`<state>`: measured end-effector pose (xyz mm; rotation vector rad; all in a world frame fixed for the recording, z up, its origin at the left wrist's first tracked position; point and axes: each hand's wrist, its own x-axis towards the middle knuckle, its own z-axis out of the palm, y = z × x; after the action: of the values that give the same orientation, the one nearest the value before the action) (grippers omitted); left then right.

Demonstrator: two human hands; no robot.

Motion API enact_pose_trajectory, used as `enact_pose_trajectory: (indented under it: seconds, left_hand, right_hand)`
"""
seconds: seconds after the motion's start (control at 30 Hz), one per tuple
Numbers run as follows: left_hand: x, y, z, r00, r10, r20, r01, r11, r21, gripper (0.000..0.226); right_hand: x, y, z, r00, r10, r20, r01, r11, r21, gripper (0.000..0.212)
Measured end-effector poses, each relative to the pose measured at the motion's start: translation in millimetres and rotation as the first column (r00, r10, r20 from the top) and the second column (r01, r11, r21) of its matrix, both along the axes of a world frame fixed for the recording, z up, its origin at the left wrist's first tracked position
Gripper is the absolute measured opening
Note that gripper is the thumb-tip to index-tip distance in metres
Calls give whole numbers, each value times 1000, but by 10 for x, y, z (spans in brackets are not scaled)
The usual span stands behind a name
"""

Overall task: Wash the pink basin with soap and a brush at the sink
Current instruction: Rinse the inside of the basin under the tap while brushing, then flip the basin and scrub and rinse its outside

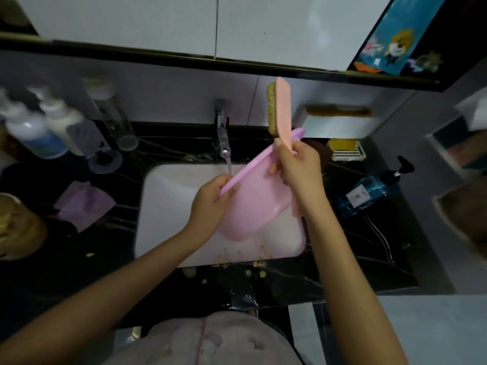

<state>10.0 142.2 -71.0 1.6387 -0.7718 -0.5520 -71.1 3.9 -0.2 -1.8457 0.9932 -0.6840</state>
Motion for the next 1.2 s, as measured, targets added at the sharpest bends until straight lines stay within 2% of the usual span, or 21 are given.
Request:
enact_pose_trajectory:
  seconds: [0.1, 0.2, 0.27, 0.33, 0.43, 0.5, 0.63, 0.8, 0.9, 1.0, 1.1, 1.2]
  left_hand:
    - [103, -13, 29, 986, 160, -47, -159, 987, 24, 24]
    - [108, 36, 118, 960, 197, -200, -213, 975, -62, 22]
    - [77, 73, 161, 949, 191, -249, -221, 970, -98, 20]
    - [23, 107, 158, 958, 176, -229, -207, 971, -120, 21]
    - [-14, 116, 158, 966, 155, -207, -189, 969, -157, 24]
    - [26, 92, 204, 945, 171, -279, -228, 956, -183, 22]
    - [93, 90, 212, 868, 220, -444, -336, 920, -203, 19]
    - [-103, 163, 267, 824, 251, -508, -391, 901, -188, 24]
    - [-262, 172, 312, 767, 293, -571, -456, 875, -164, 27]
    - [-423, 184, 332, 705, 323, -632, -520, 841, -150, 30]
    - [-629, 250, 400, 627, 346, -698, -607, 779, -159, 28]
    - [-808, 410, 343, 529, 416, -739, -706, 699, -112, 27]
  right_hand:
    - [-119, 30, -17, 1000, -6, -10, 6, 997, -73, 15]
    - [-415, 48, -195, 993, -121, -5, 121, 992, -41, 18]
    - [-615, 57, -392, 972, -231, -49, 232, 972, 21, 18]
    - [-782, 68, -620, 941, -314, -126, 327, 939, 102, 21]
    - [-938, 106, -930, 911, -358, -206, 400, 887, 229, 33]
    - [-966, 186, -1048, 908, -365, -205, 413, 860, 298, 35]
    - [-897, 301, -1101, 924, -354, -142, 377, 795, 476, 34]
    - [-866, 311, -1114, 937, -331, -112, 331, 737, 589, 39]
    - [-969, 228, -1062, 953, -301, -39, 250, 705, 664, 38]
    - [-1080, 102, -988, 965, -263, 15, 192, 740, 644, 38]
    - [-1231, 38, -896, 982, -186, -12, 159, 805, 571, 28]
    - [-1352, 23, -841, 995, -78, 69, 32, 860, 510, 24]
